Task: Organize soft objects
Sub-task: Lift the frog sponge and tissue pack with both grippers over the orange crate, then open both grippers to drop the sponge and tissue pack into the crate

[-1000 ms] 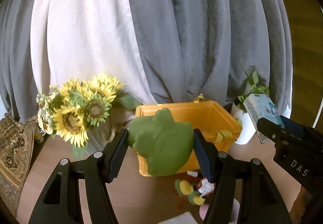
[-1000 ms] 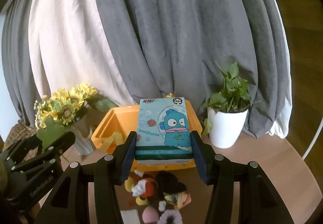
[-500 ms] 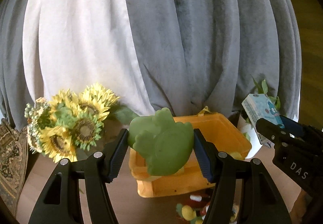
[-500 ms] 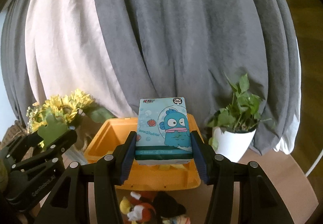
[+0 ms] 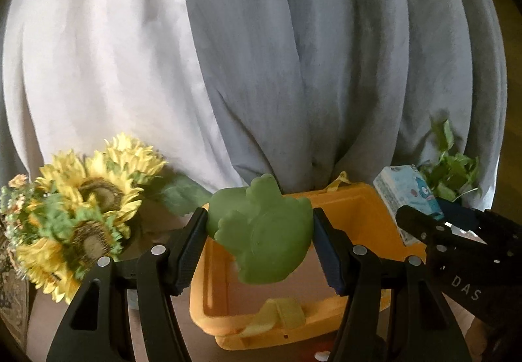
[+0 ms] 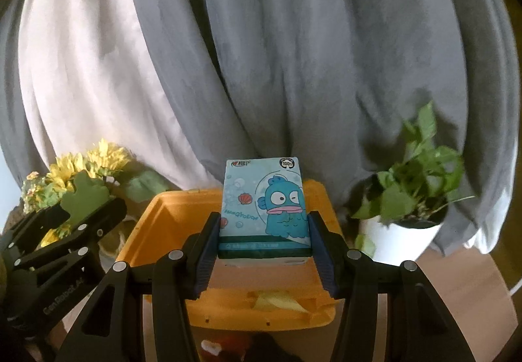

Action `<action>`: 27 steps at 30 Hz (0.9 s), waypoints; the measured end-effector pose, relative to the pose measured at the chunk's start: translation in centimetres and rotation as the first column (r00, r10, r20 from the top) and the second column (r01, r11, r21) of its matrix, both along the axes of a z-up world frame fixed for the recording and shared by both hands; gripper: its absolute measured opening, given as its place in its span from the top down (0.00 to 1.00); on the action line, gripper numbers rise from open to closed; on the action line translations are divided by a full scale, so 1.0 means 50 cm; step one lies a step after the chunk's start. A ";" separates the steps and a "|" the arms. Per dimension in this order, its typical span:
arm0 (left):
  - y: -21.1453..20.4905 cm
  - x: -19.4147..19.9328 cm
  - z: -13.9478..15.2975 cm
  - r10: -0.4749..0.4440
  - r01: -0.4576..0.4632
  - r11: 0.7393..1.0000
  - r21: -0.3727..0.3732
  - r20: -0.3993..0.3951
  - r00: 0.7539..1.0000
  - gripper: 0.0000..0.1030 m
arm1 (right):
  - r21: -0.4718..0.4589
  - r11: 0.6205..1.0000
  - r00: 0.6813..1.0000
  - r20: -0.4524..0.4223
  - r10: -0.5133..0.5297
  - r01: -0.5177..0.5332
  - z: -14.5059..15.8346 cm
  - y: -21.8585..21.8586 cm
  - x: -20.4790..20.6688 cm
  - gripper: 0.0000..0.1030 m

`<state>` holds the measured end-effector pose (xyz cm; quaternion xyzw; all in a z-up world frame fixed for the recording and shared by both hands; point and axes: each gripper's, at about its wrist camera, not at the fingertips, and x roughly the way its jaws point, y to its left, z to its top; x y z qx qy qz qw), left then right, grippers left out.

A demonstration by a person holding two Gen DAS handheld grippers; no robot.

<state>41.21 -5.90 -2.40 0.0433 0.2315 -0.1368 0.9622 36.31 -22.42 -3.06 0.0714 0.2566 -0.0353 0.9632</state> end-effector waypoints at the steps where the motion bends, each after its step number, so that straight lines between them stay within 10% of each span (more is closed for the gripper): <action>1: -0.001 0.011 -0.005 -0.005 0.005 1.000 0.003 -0.010 1.000 0.39 | 0.001 1.000 1.000 -0.010 0.002 -0.002 -0.004 0.000 0.013 0.48; 27: -0.053 0.210 -0.146 -0.083 0.128 0.986 0.108 -0.353 0.932 0.39 | 0.043 0.993 0.907 -0.405 0.117 -0.109 -0.161 -0.029 0.227 0.48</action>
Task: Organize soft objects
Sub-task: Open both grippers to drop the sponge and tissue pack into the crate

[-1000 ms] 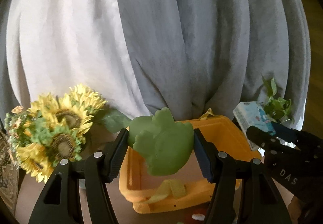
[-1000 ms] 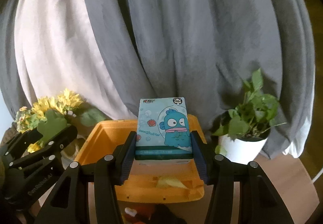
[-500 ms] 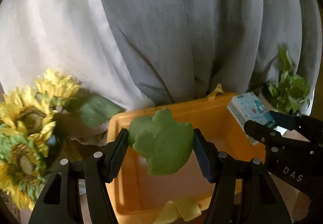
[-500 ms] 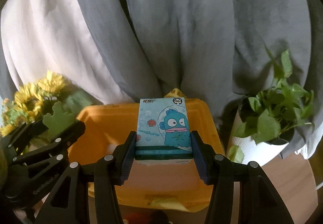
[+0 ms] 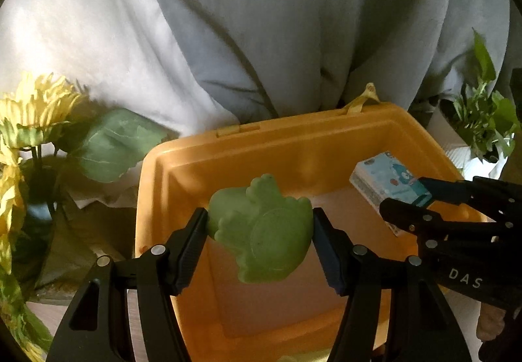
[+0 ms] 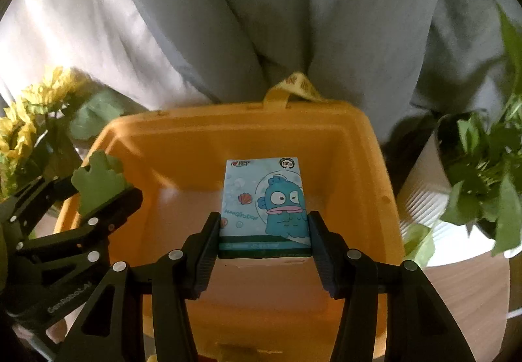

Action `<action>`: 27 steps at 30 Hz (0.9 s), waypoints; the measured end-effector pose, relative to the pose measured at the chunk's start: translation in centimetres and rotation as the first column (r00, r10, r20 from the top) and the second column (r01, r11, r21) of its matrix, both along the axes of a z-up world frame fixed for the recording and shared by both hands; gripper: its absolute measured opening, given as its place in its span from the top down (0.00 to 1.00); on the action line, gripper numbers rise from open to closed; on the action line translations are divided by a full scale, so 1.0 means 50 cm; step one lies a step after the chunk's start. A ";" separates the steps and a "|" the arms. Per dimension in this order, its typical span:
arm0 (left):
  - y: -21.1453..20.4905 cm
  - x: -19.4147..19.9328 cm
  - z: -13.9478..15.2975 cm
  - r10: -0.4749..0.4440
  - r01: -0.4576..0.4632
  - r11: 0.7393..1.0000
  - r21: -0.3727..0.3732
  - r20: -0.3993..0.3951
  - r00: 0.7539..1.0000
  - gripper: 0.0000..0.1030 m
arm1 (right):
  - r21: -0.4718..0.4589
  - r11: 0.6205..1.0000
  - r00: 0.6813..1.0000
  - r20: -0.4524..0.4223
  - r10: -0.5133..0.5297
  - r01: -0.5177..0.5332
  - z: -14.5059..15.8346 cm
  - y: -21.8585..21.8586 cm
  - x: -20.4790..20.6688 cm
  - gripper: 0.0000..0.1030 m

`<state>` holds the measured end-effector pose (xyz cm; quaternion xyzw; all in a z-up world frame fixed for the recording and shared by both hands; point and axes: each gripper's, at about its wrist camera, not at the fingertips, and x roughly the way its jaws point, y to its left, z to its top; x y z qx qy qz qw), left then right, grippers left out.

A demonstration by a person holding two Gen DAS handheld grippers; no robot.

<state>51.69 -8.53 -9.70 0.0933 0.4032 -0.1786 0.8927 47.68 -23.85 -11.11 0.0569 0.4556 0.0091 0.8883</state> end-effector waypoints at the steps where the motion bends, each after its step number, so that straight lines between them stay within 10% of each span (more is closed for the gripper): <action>1: -0.001 0.005 -0.002 0.001 -0.001 1.000 0.006 -0.008 1.000 0.38 | 0.004 1.000 1.000 -0.009 0.001 -0.001 -0.003 -0.001 0.003 0.48; 7: 0.001 0.015 -0.003 0.026 -0.026 0.999 0.024 -0.003 1.000 0.22 | -0.001 1.000 1.000 -0.023 0.002 -0.002 -0.007 0.000 0.013 0.41; 27: 0.054 -0.114 0.084 0.118 -0.121 0.993 0.006 0.156 0.981 0.16 | -0.008 0.997 0.994 0.078 -0.080 0.081 0.070 -0.011 -0.081 0.37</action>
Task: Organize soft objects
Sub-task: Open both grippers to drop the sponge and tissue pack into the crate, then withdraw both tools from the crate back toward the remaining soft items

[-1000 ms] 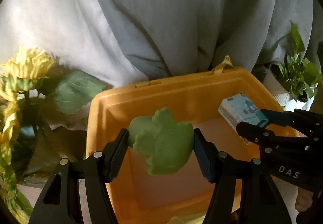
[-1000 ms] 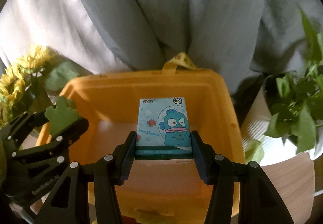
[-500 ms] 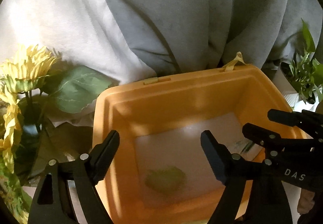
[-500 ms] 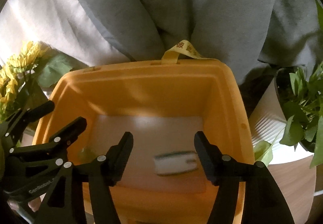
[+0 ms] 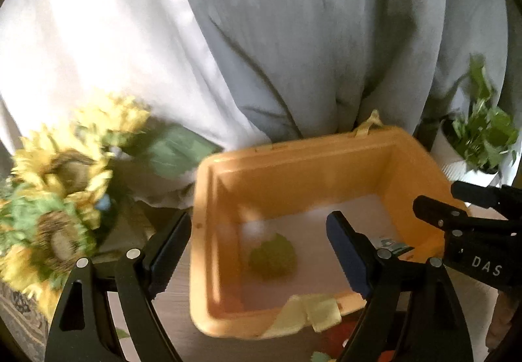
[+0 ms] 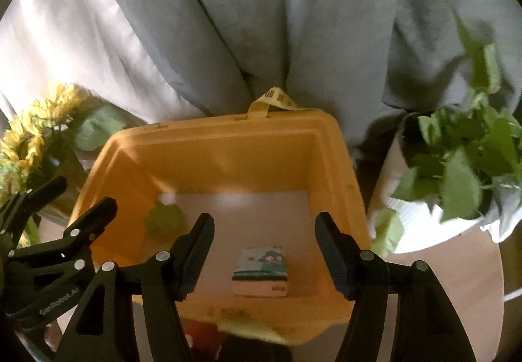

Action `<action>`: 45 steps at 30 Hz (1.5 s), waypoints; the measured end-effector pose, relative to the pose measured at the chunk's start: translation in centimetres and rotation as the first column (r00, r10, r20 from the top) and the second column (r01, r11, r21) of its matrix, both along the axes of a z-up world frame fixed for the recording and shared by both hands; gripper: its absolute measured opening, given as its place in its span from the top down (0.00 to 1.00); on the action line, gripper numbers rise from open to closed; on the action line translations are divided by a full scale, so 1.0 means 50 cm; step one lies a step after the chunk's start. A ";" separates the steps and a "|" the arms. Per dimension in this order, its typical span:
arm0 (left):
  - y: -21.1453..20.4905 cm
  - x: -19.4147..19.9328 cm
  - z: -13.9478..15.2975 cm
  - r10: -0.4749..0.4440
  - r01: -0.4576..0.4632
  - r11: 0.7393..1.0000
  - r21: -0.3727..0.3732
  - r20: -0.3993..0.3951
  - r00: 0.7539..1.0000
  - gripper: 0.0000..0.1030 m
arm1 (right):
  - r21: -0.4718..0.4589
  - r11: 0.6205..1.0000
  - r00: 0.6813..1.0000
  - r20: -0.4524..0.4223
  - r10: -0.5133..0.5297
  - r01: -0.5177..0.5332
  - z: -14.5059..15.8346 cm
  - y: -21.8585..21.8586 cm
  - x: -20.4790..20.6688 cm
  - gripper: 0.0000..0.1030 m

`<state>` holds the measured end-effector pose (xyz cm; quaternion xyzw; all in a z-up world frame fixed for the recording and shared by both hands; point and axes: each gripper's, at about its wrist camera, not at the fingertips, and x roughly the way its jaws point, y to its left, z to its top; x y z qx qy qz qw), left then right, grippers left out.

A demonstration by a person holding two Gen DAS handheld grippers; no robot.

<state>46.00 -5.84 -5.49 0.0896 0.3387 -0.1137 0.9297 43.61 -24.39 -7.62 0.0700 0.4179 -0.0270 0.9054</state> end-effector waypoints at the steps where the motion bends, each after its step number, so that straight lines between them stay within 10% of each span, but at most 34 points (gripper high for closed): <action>1: 0.006 -0.013 0.010 0.003 -0.003 1.000 -0.008 0.020 1.000 0.14 | -0.001 1.000 1.000 0.009 -0.003 0.003 0.008 0.001 -0.010 0.37; 23: 0.066 -0.276 0.130 0.007 0.021 0.992 -0.123 0.222 0.975 0.09 | -0.032 0.999 0.970 0.241 -0.026 0.034 0.142 0.053 -0.273 0.21; 45: 0.132 -0.439 0.064 -0.018 0.037 0.995 -0.096 0.193 0.981 0.09 | -0.019 0.996 0.971 0.224 -0.085 0.092 0.084 0.099 -0.445 0.21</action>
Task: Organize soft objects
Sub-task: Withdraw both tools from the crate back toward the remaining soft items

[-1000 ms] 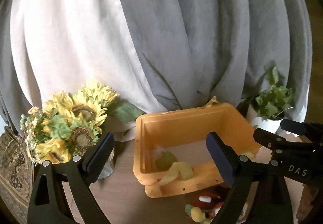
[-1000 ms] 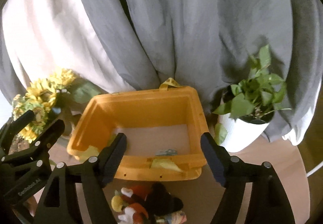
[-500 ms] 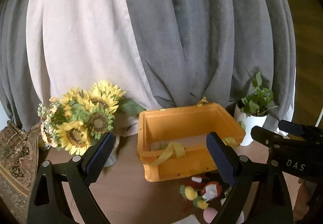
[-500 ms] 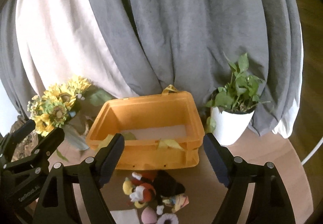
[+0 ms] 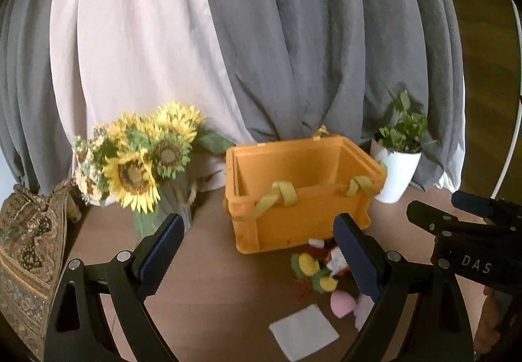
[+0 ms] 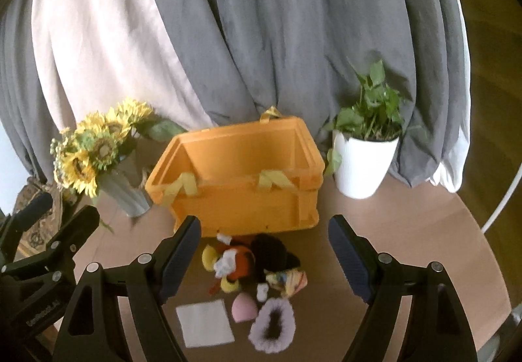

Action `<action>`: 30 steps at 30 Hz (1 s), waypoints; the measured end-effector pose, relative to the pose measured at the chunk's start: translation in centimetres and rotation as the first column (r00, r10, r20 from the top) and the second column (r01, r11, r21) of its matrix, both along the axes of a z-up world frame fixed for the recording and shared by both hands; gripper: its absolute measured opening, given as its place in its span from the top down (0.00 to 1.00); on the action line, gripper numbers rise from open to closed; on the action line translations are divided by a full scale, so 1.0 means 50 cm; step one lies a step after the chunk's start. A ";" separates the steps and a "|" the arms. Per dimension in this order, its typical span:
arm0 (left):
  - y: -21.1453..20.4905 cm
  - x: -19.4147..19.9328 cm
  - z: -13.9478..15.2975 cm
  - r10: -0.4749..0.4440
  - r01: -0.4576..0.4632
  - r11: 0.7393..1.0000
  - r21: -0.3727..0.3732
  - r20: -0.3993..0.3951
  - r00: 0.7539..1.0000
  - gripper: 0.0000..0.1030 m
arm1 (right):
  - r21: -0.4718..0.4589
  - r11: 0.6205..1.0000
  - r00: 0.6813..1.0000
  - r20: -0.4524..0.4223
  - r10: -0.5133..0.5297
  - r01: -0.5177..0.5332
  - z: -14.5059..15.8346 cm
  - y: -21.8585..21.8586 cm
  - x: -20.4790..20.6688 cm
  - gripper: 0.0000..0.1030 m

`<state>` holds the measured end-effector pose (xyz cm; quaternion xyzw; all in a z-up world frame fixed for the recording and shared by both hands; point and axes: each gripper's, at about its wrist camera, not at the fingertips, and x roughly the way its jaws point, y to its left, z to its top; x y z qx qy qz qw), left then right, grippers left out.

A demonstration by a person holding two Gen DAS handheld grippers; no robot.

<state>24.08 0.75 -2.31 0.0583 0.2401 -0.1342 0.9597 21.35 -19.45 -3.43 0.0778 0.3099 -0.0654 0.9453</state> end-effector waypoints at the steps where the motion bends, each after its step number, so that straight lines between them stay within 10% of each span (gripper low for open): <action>1: 0.001 -0.003 -0.004 -0.002 0.002 1.000 0.003 -0.003 1.000 0.09 | -0.003 1.000 1.000 -0.004 -0.003 0.003 -0.004 0.001 -0.005 0.21; 30: -0.002 -0.049 -0.194 -0.137 0.157 0.982 0.104 -0.174 0.975 0.14 | -0.034 0.999 0.966 -0.260 0.010 -0.020 -0.176 0.030 -0.049 0.21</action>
